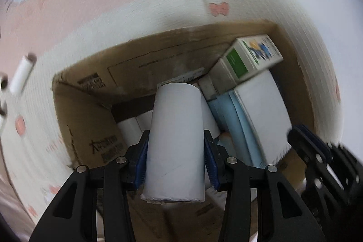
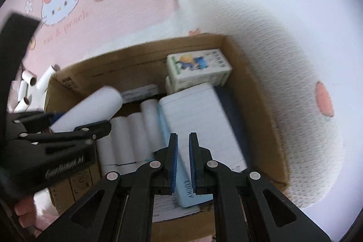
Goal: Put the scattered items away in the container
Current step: 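Lower the tube into the box and open the left gripper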
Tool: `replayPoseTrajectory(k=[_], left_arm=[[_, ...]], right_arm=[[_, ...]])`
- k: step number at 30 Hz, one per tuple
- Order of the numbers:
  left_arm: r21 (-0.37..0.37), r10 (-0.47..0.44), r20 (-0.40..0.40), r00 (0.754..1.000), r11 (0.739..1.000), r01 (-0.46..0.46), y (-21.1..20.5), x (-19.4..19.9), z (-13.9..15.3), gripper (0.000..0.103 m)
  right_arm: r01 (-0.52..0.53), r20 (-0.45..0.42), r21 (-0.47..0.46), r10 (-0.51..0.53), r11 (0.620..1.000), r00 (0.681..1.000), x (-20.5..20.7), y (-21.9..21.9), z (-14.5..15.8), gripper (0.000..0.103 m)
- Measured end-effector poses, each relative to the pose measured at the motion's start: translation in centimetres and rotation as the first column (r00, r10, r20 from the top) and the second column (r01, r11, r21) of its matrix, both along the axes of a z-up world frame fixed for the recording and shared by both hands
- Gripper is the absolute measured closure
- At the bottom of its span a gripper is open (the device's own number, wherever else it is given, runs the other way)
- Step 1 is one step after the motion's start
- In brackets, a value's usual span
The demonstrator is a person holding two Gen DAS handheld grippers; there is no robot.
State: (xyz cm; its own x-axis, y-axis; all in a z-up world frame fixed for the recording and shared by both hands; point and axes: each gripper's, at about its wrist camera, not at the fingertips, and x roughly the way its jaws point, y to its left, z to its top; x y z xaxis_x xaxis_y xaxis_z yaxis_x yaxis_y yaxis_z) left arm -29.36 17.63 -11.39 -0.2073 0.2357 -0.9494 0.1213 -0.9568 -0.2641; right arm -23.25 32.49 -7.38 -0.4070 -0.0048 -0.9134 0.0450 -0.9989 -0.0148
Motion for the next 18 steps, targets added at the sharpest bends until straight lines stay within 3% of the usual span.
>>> replayPoseTrajectory(k=[2, 6, 12, 16, 18], left_arm=[[0.046, 0.059, -0.001, 0.998, 0.997, -0.059, -0.2, -0.2, -0.1, 0.055], [0.137, 0.192, 0.069, 0.979, 0.97, -0.199, -0.6, -0.5, -1.1, 0.055], [0.17, 0.286, 0.078, 0.955, 0.94, -0.296, -0.2, -1.1, -2.4, 0.055], [0.254, 0.324, 0.102, 0.941, 0.906, -0.339, -0.2, -1.0, -4.4, 0.055], [0.259, 0.361, 0.108, 0.926, 0.89, -0.376, -0.4, -0.7, -5.4, 0.055]], right_arm=[[0.001, -0.016, -0.001, -0.001, 1.0, 1.0, 0.1, 0.7, 0.7, 0.097], [0.01, -0.026, 0.01, -0.009, 1.0, 1.0, 0.0, 1.8, 1.1, 0.097], [0.004, -0.033, 0.021, -0.003, 1.0, 0.999, -0.5, 2.2, 1.2, 0.097], [-0.006, -0.013, 0.072, 0.007, 0.997, 1.0, -1.1, 2.4, 0.8, 0.097], [-0.014, -0.009, 0.085, 0.015, 0.996, 1.0, -1.2, 2.4, 0.7, 0.097]])
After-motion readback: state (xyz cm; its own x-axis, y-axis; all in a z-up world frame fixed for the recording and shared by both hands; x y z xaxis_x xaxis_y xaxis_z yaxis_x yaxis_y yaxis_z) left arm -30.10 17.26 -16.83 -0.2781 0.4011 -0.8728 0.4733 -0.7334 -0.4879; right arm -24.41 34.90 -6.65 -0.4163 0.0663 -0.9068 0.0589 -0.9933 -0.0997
